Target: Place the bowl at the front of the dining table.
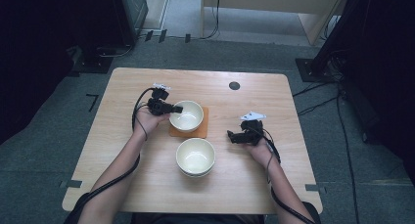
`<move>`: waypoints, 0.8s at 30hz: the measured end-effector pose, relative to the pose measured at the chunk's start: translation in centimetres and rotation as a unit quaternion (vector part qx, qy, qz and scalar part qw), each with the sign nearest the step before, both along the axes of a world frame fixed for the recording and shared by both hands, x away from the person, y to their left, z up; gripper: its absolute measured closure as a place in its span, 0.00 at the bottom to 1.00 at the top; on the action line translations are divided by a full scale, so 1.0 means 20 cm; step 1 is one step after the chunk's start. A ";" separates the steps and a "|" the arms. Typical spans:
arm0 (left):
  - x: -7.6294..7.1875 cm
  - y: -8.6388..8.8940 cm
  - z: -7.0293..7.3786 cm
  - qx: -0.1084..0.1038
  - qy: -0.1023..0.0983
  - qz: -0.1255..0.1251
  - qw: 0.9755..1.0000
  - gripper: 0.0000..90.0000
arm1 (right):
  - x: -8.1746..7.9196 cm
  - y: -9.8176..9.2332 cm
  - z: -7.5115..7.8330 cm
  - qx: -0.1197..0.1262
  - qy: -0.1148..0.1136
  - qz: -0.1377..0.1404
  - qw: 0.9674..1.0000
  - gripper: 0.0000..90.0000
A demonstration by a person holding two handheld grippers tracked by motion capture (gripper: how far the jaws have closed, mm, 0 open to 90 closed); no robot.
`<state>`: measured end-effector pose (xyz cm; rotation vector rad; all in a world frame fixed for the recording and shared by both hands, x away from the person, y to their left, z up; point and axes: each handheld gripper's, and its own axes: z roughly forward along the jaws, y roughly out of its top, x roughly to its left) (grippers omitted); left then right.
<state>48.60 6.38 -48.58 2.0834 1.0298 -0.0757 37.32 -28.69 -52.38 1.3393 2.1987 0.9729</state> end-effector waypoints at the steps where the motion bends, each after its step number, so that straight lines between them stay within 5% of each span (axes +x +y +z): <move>1: 0.00 0.00 0.00 -0.003 -0.002 0.002 1.000 0.90 | 0.00 0.00 0.00 0.000 0.000 0.000 1.000 0.09; 7: 0.00 0.01 0.01 -0.010 -0.003 0.000 1.000 0.88 | 0.00 0.00 0.00 0.000 0.000 0.000 1.000 0.09; 18: -0.02 0.00 0.03 0.000 0.007 -0.013 1.000 0.62 | 0.00 0.00 0.00 0.001 0.000 0.001 1.000 0.09; 24: -0.02 0.02 0.03 -0.011 0.021 -0.006 1.000 0.53 | -0.01 0.00 0.00 0.001 0.000 0.002 1.000 0.09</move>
